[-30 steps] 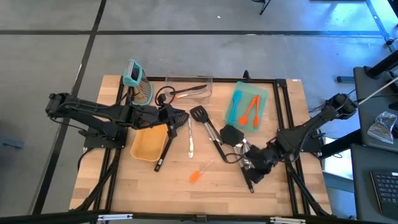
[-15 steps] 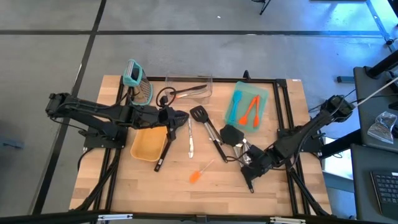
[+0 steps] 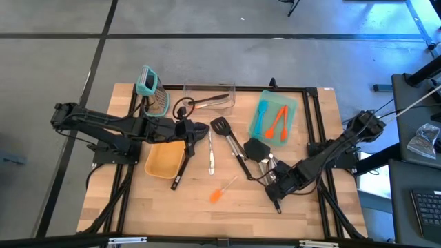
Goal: Pick & Place Kitchen Items
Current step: Put the ice scoop into the yellow bin
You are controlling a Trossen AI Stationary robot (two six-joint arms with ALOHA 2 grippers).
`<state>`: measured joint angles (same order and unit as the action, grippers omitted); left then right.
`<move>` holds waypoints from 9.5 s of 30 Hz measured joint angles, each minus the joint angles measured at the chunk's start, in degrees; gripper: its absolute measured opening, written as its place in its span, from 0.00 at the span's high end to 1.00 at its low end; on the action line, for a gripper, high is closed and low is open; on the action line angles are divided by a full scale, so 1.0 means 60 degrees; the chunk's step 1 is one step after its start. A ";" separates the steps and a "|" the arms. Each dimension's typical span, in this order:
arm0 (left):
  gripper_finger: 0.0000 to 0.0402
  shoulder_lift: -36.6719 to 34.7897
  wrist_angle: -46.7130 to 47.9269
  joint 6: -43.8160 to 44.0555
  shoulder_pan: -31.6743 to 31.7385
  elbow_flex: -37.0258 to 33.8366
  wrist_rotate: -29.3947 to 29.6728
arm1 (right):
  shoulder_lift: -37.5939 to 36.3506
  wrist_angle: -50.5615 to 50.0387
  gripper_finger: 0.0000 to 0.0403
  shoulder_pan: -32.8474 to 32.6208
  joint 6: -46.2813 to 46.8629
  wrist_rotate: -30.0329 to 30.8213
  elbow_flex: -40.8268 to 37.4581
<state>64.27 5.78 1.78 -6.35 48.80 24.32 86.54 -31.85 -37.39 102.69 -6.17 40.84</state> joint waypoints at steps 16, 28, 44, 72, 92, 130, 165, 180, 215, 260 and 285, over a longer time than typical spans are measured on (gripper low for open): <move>0.90 0.0000 0.0000 -0.0004 0.0000 0.0000 0.0004 | 0.0493 -0.0698 0.45 0.0332 -0.0380 0.0507 0.0071; 0.90 0.0000 0.0000 -0.0004 0.0000 0.0000 0.0000 | 0.0850 -0.1099 0.60 0.0338 -0.0599 0.0291 0.0326; 0.90 0.0000 0.0004 -0.0004 0.0000 -0.0004 0.0004 | 0.0984 -0.2804 0.84 0.0141 -0.1646 0.1030 0.2015; 0.92 -0.1705 0.0878 0.0229 -0.2995 -0.0412 -0.0221 | 0.0940 -0.5657 0.84 0.2173 -0.8195 0.2338 0.5329; 0.92 -0.0586 0.1524 0.3685 -0.5513 -0.0415 0.4427 | 0.0936 -0.1859 0.84 0.5213 -1.4000 0.2455 0.5812; 0.99 0.2352 -0.5493 -0.1780 -0.4395 -0.0415 0.3064 | 0.0929 0.2822 0.84 0.4528 -1.6517 -0.0564 0.7890; 0.92 0.4459 -0.9509 -0.2507 -0.2262 -0.0419 -0.4120 | 0.0004 0.2011 0.84 0.2870 -1.7012 0.1599 0.7883; 0.89 0.4452 -1.3537 -0.1681 -0.0841 -0.1984 -0.5278 | 0.0005 0.1837 0.84 0.2015 -1.6502 0.4234 0.7883; 0.53 0.4444 -1.3678 -0.1173 0.0018 -0.1399 -0.5967 | 0.0885 0.2993 0.84 0.2496 -1.6185 0.5592 0.7872; 0.83 0.4452 -1.3644 -0.0726 -0.0004 -0.1386 -0.5727 | 0.1162 0.3111 0.60 0.2862 -1.6535 0.5140 0.7876; 0.83 0.4364 -1.1047 0.0652 0.0015 -0.1377 -0.3687 | -0.0716 -0.2400 0.49 0.1798 -1.4925 0.6108 0.7883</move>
<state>90.45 -60.50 5.70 -6.26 40.53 2.19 82.25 -46.25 -26.60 13.15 30.48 88.14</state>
